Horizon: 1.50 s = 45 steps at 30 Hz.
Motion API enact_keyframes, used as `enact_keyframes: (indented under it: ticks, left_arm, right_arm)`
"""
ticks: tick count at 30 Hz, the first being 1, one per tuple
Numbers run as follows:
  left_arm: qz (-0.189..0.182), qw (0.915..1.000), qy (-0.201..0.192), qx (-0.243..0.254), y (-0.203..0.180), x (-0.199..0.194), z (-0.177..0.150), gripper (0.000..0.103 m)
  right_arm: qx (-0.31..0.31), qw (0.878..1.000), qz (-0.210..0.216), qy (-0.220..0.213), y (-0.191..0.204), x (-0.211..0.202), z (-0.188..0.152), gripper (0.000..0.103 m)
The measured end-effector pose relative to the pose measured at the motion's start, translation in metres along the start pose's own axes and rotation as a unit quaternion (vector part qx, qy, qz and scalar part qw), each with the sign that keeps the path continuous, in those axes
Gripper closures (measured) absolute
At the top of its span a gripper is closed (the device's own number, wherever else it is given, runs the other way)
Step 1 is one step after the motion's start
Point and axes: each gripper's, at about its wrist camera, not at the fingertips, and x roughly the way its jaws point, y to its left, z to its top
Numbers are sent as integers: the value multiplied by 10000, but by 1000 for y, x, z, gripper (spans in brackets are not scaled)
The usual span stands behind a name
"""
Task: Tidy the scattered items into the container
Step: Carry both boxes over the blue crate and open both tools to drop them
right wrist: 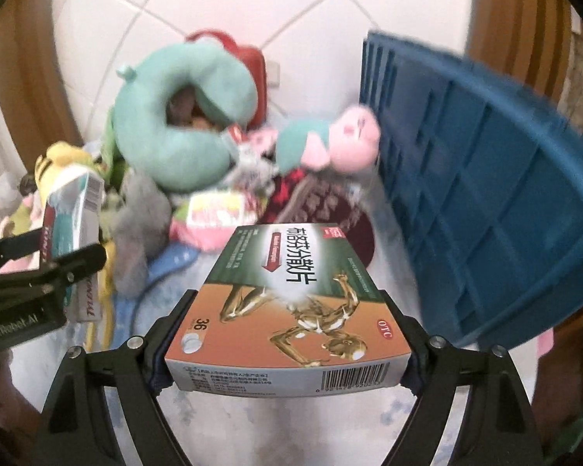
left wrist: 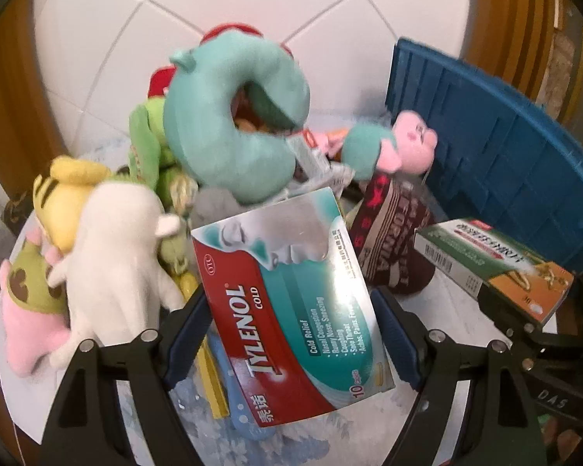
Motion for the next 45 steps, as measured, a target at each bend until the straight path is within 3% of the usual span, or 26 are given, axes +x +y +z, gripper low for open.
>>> enact_keyframes:
  ticks: [7,13,20,25,28,35,40,45]
  left_arm:
    - [-20,9990,-436,8,8,-33,29,22]
    - [-119,9969,-762,169,-16,-55,61,22]
    - [-468,9923,-1043,475,-86,-69,104,22]
    - [-668,9910,-991,607,-168,-61,138,22]
    - [-728,9918,-883,576,-227,-49,166,22]
    - [-614,9963,-390,447,-338,-9,230,22]
    - [-316,9982,-230,459,-380,19,261,22]
    - [-258,9988,-111,402,-391,34,267,18]
  right_arm:
    - [-82,9978,-49,-656,11,-41,31,16]
    - [4,9914,-154,-1299,-3,-89,60,16]
    - [215,9827,-359,-1807,-69,-131,90,16]
    - [396,9773,-498,-2021,-139,-148,110,16]
    - [410,9756,-574,-2078,-201,-151,128,16]
    - [197,9834,-554,-1719,-329,-126,186,16]
    - [128,9893,-476,-1374,-372,-89,211,16]
    - [192,9922,-325,-1190,-393,-66,214,16]
